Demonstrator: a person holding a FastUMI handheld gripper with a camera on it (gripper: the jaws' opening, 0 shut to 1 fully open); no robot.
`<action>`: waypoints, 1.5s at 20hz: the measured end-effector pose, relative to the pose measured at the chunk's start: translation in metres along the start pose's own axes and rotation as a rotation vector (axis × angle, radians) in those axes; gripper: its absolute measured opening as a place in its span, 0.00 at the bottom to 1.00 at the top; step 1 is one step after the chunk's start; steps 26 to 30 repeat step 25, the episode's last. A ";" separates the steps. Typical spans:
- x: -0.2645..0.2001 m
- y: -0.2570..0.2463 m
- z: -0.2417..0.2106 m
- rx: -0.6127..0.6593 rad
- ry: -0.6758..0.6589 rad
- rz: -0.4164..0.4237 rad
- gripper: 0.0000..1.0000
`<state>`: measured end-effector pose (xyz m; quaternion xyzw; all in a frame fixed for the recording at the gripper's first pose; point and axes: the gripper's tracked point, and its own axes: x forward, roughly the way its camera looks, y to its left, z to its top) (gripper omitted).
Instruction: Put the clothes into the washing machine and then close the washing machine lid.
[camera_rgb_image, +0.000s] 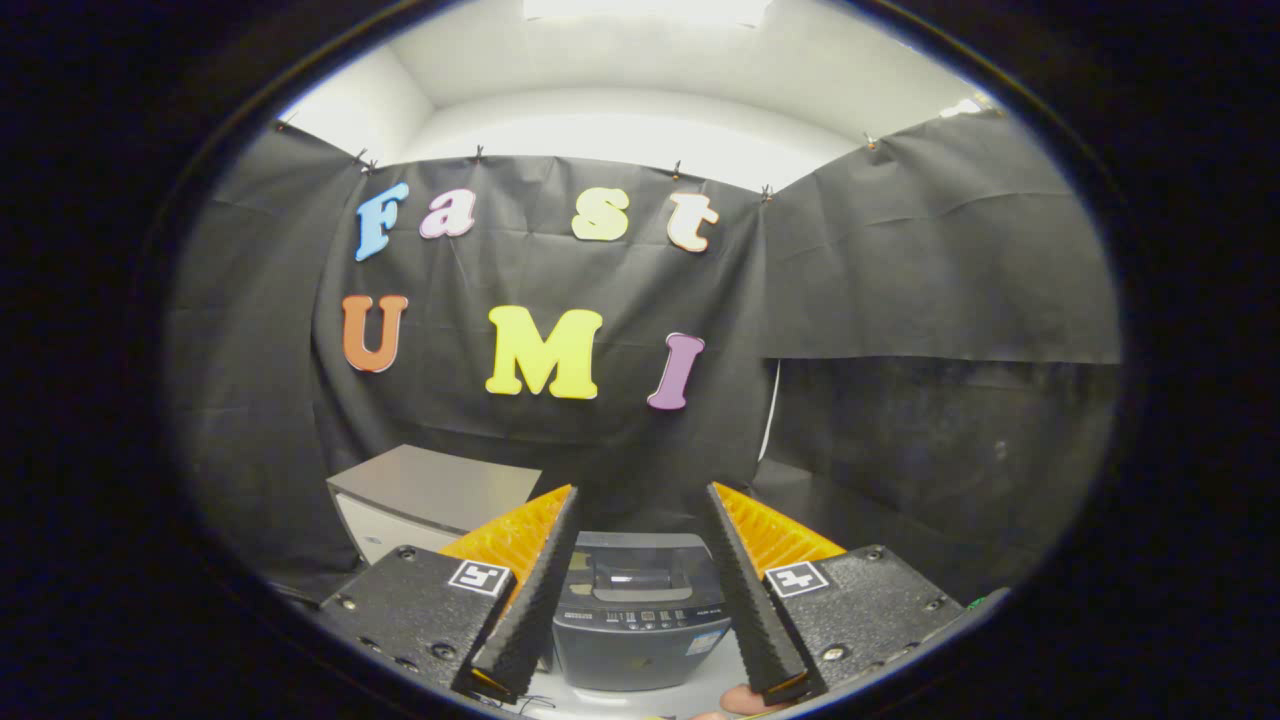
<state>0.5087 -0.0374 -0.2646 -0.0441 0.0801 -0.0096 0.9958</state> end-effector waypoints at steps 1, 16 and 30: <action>-0.001 0.004 0.000 0.012 -0.005 0.022 0.79; -0.054 -0.018 0.029 0.038 -0.113 0.054 1.00; -0.056 -0.021 0.022 0.000 -0.080 -0.053 0.98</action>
